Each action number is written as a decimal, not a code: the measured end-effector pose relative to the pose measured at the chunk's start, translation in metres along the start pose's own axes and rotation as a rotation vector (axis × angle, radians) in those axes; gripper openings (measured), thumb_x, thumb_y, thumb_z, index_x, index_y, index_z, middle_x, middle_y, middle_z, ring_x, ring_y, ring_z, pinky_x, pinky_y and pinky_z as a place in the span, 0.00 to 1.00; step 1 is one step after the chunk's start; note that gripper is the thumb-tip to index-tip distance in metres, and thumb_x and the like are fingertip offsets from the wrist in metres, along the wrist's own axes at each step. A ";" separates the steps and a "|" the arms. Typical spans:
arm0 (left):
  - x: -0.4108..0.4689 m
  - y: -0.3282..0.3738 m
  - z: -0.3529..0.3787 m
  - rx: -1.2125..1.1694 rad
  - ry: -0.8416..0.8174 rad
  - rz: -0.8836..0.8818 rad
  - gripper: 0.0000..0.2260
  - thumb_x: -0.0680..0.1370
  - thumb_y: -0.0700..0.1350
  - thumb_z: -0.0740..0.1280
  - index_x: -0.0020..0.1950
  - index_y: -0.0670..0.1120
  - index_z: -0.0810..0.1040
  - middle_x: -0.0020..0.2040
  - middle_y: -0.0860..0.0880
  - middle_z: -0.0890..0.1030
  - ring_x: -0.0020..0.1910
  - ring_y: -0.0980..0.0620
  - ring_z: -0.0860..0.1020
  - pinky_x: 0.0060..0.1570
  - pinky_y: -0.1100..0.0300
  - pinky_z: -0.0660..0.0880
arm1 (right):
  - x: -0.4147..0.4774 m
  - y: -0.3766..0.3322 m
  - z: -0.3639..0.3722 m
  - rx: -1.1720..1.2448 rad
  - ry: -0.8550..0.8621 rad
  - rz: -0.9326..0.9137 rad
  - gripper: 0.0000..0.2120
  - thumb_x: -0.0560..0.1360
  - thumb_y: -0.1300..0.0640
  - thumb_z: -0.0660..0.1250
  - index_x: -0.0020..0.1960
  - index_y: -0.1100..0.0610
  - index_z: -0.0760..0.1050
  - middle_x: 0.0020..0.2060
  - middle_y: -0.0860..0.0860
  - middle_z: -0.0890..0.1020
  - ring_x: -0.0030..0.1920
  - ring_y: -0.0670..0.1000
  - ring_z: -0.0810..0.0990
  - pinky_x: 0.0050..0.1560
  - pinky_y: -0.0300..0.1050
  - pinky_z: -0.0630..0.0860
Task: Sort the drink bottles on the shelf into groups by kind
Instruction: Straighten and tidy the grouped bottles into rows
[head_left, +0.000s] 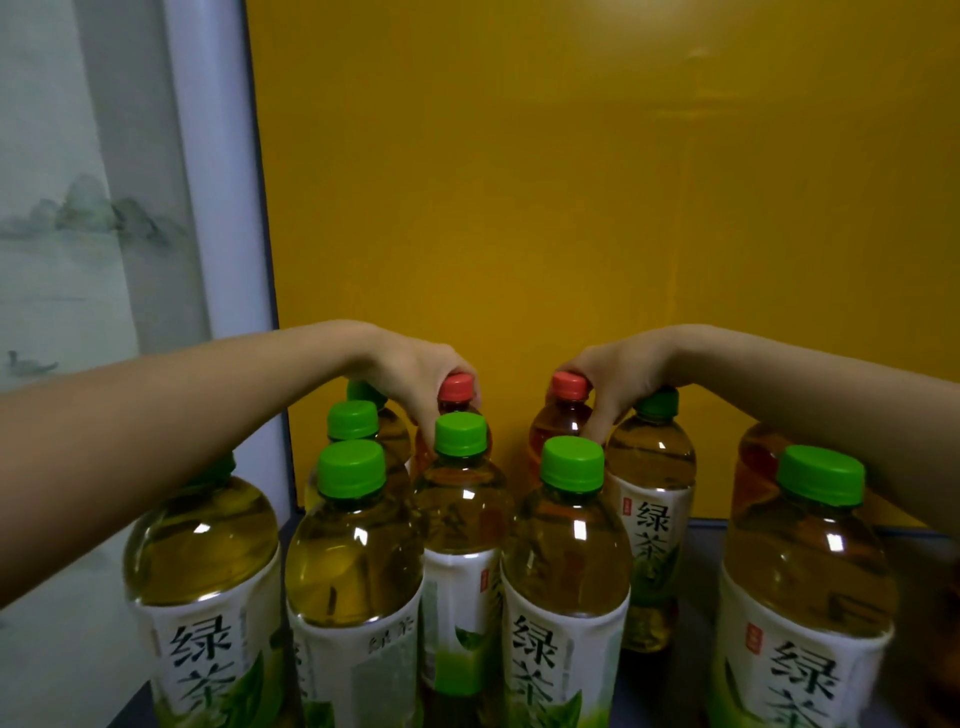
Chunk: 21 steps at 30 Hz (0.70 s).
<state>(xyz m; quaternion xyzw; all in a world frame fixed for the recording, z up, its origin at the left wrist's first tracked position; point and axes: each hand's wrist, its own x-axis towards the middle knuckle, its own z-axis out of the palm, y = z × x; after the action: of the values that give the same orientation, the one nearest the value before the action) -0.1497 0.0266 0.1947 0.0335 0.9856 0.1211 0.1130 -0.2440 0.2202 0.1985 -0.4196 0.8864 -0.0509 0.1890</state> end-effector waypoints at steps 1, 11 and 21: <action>0.001 0.000 0.001 -0.003 0.004 0.012 0.20 0.69 0.36 0.73 0.58 0.43 0.73 0.53 0.44 0.77 0.47 0.50 0.77 0.49 0.59 0.76 | 0.002 0.000 0.000 -0.006 0.005 -0.018 0.18 0.65 0.58 0.75 0.49 0.49 0.71 0.46 0.50 0.79 0.49 0.54 0.79 0.51 0.51 0.79; 0.004 0.008 -0.001 0.005 0.017 0.057 0.15 0.67 0.37 0.74 0.50 0.44 0.75 0.47 0.41 0.79 0.45 0.44 0.78 0.51 0.49 0.76 | 0.006 -0.001 0.004 -0.013 0.121 -0.121 0.12 0.65 0.55 0.76 0.42 0.50 0.74 0.38 0.47 0.79 0.41 0.48 0.77 0.44 0.42 0.74; -0.025 0.029 -0.019 -0.297 0.451 0.087 0.26 0.65 0.38 0.76 0.60 0.41 0.70 0.52 0.47 0.77 0.51 0.51 0.76 0.49 0.57 0.77 | -0.025 0.002 -0.017 0.348 0.544 -0.242 0.20 0.66 0.56 0.74 0.55 0.60 0.76 0.50 0.54 0.81 0.52 0.52 0.79 0.51 0.48 0.78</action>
<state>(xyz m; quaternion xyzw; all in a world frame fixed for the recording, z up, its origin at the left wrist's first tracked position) -0.1291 0.0483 0.2254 0.0308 0.9549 0.2736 -0.1111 -0.2371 0.2392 0.2214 -0.4542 0.8261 -0.3334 0.0071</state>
